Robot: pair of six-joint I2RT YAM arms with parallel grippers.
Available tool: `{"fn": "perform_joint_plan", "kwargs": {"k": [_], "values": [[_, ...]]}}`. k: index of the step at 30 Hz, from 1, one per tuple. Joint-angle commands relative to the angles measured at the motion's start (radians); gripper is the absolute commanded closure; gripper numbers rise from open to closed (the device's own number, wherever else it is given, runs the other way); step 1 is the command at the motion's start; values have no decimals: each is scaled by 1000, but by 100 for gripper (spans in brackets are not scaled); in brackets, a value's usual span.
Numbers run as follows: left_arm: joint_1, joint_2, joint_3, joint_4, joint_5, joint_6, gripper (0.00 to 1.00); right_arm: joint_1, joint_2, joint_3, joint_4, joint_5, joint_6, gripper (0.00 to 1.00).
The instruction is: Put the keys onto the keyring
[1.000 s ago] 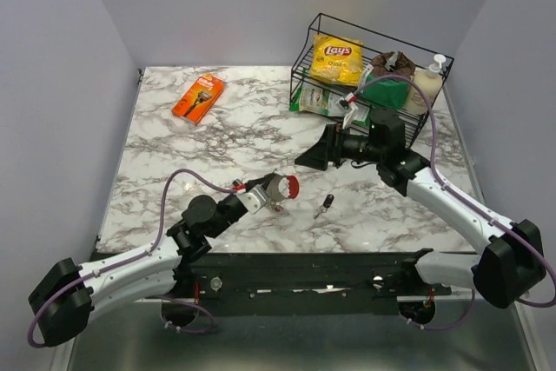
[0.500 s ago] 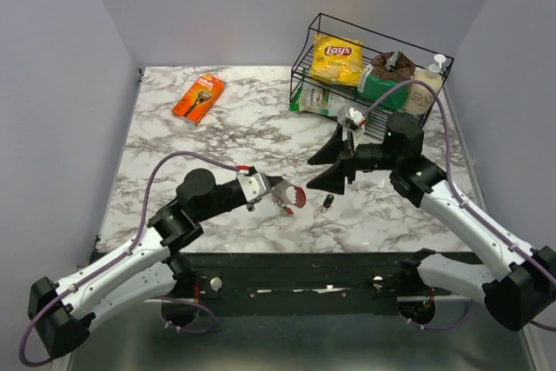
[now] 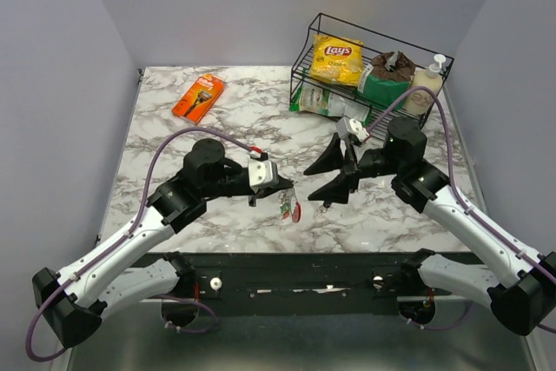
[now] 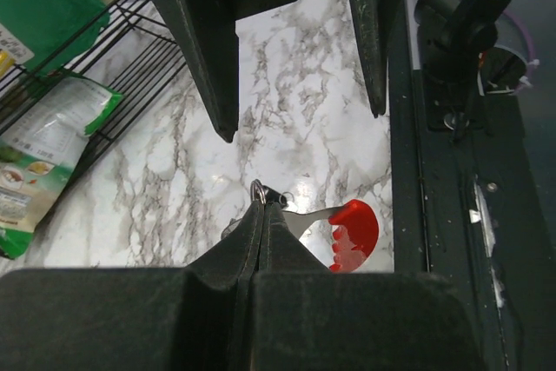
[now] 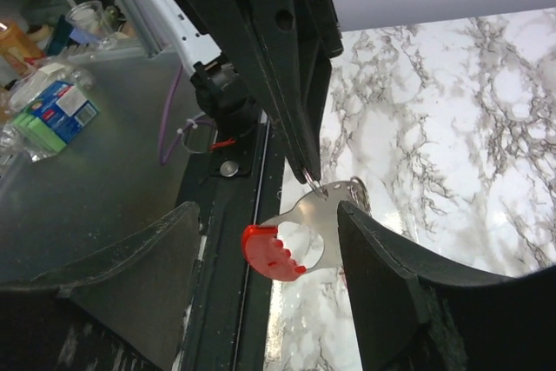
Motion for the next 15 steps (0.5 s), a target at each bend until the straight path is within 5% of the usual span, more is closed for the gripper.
{"fn": "perform_joint_plan", "kwargs": {"k": [1, 6, 15], "values": [[9, 30, 49, -55, 135, 10, 100, 29, 3, 17, 35, -18, -23, 32], [9, 44, 56, -19, 162, -1, 100, 58, 25, 14, 57, 7, -23, 41], [11, 56, 51, 18, 185, -3, 100, 66, 57, 18, 51, 23, -23, 42]]}}
